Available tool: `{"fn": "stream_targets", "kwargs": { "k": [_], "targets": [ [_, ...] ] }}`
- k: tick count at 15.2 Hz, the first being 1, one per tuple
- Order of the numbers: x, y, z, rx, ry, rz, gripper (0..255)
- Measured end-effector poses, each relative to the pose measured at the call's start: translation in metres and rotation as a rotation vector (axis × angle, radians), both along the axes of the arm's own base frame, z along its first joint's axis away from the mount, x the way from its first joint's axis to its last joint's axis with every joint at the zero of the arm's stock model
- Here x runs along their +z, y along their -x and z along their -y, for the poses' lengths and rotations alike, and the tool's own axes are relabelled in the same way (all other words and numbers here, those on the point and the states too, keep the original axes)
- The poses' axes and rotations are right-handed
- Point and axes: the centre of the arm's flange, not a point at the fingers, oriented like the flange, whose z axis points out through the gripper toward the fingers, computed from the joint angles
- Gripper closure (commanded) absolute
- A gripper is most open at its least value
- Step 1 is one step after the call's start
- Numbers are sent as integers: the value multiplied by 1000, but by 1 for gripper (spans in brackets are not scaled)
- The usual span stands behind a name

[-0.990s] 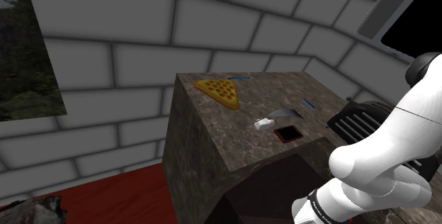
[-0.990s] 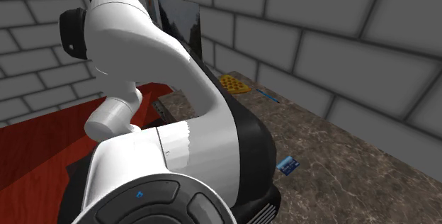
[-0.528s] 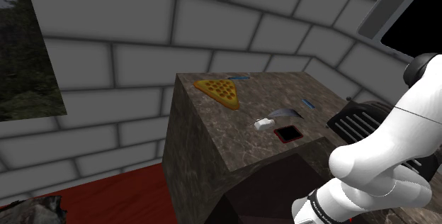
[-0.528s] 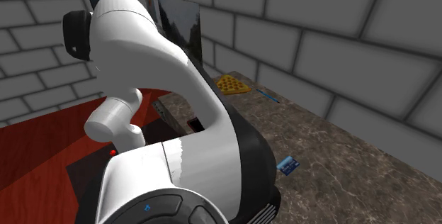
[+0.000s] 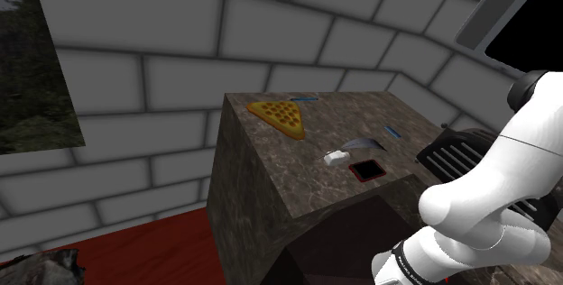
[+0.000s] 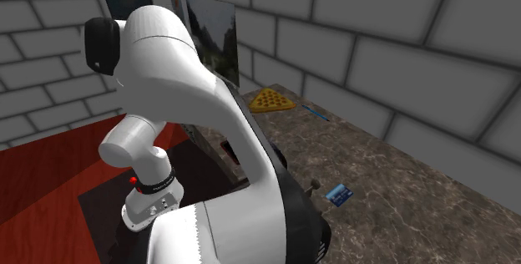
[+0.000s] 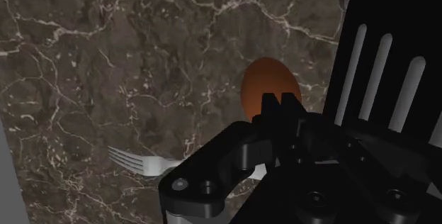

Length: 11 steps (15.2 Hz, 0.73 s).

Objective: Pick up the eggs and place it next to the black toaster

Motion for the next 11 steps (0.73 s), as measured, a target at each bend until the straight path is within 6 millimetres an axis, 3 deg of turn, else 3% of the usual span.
{"fn": "stream_targets", "kwargs": {
  "k": [2, 3, 5, 8, 11],
  "targets": [
    [-18, 1, -2, -3, -17, 2, 255],
    [-18, 1, -2, -3, -18, 2, 0],
    [-21, -6, -3, 0, -14, -20, 0],
    [-45, -46, -10, 23, 0, -138, 0],
    [-64, -56, -11, 32, 7, -173, 0]
  ]
}}
